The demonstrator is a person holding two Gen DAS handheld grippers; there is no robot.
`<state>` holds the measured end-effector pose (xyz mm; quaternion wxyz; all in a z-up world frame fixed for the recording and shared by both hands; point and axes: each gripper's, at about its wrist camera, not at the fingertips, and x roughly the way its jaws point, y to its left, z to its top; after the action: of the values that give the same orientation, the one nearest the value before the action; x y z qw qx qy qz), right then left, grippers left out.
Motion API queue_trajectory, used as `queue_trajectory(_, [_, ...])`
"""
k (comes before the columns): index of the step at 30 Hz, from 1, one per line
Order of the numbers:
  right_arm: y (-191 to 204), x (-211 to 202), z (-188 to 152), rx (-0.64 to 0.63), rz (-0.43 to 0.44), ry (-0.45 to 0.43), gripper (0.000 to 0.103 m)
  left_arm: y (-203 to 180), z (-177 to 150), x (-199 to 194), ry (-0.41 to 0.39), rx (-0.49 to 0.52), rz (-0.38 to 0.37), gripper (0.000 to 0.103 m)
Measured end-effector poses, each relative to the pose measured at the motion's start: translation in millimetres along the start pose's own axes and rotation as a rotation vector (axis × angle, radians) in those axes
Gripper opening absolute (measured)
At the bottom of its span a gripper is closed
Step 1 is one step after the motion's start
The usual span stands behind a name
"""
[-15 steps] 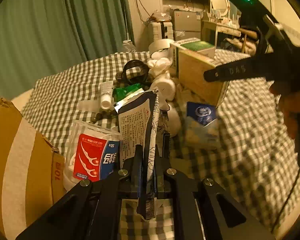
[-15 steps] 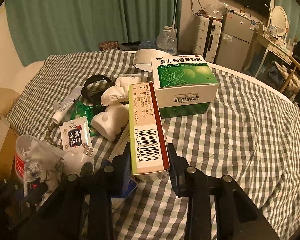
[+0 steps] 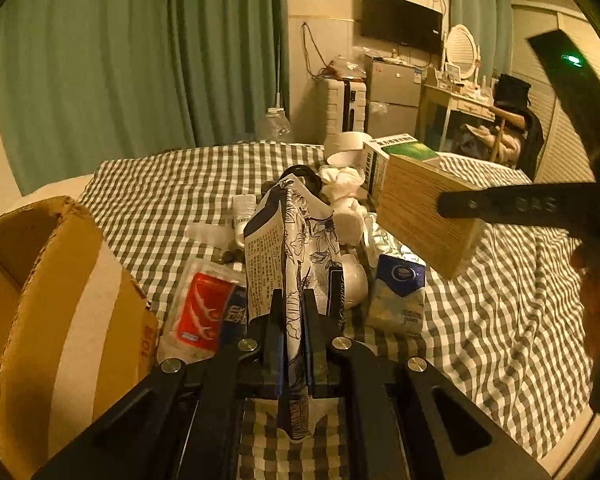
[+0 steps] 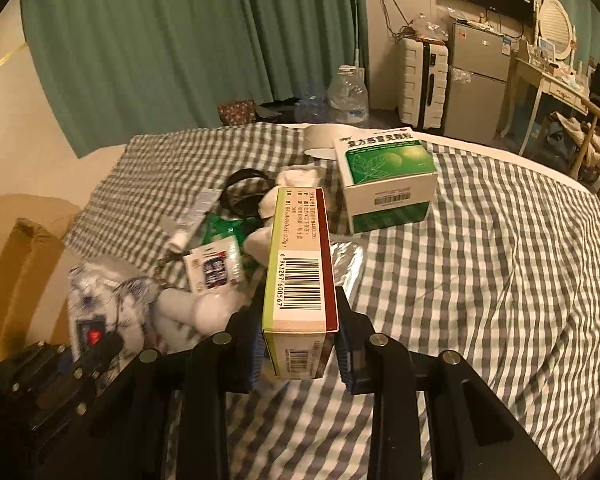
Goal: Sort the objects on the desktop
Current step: 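Drop the snack bag from the left tool while the right tool drops the medicine box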
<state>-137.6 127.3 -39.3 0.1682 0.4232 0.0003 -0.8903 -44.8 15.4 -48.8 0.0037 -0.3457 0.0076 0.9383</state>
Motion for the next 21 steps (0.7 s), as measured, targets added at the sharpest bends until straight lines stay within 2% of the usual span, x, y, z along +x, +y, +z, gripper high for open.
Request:
queue_trajectory(4, [8.9, -15.8, -10.8, 0.011, 0.003, 0.012, 0.029, 8.0, 1.8, -5.1, 0.008, -0.045, 0.007, 0.007])
queue_trajectory(9, [23.7, -43.0, -20.8, 0.012, 0.010, -0.023, 0.029, 11.9, 3.8, -19.3, -0.007, -0.070, -0.014, 0.007])
queue_trajectory(13, [31.5, -66.6, -29.3, 0.043, 0.021, -0.067, 0.029, 12.0, 7.6, -35.7, -0.014, -0.076, -0.069, 0.007])
queue_trajectory(16, [36.5, -84.5, -34.1, 0.062, 0.048, -0.098, 0.029, 15.6, 10.2, -48.8, 0.008, -0.115, -0.124, 0.007])
queue_trajectory(21, [50.6, -112.2, -34.1, 0.106, 0.134, -0.149, 0.029, 18.0, 23.1, -82.5, -0.060, -0.079, -0.104, 0.007])
